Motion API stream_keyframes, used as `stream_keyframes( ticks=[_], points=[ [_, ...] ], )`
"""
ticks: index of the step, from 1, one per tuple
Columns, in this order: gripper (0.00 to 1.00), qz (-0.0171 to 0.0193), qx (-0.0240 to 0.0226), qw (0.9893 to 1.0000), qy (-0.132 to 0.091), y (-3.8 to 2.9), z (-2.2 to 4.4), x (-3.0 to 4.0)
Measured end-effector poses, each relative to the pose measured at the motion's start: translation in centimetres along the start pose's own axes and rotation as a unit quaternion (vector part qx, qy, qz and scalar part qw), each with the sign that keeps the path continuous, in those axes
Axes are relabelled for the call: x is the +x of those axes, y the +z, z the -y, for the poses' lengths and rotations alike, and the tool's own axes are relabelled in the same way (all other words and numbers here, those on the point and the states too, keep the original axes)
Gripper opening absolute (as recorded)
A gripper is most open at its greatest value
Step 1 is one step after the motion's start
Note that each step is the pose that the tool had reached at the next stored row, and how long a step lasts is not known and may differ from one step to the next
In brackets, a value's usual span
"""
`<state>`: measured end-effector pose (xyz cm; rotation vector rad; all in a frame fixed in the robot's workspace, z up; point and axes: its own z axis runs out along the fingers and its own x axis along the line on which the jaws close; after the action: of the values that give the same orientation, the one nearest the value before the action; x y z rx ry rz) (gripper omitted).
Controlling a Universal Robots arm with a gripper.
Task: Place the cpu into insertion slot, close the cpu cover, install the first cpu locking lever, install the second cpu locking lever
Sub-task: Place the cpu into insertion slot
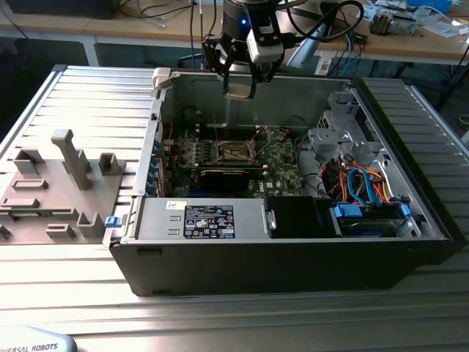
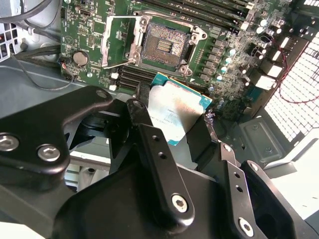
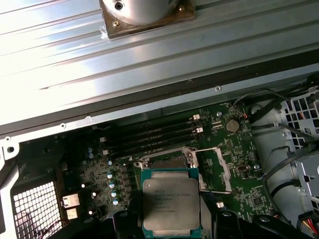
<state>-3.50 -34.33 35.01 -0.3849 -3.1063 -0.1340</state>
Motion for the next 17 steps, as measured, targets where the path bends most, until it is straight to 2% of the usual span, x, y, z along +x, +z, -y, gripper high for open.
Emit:
stream_keyframes(
  ticks=[17],
  points=[
    [0.54, 0.0004, -0.0001, 1.0, 0.005, 0.01, 0.0, 0.0]
  ],
)
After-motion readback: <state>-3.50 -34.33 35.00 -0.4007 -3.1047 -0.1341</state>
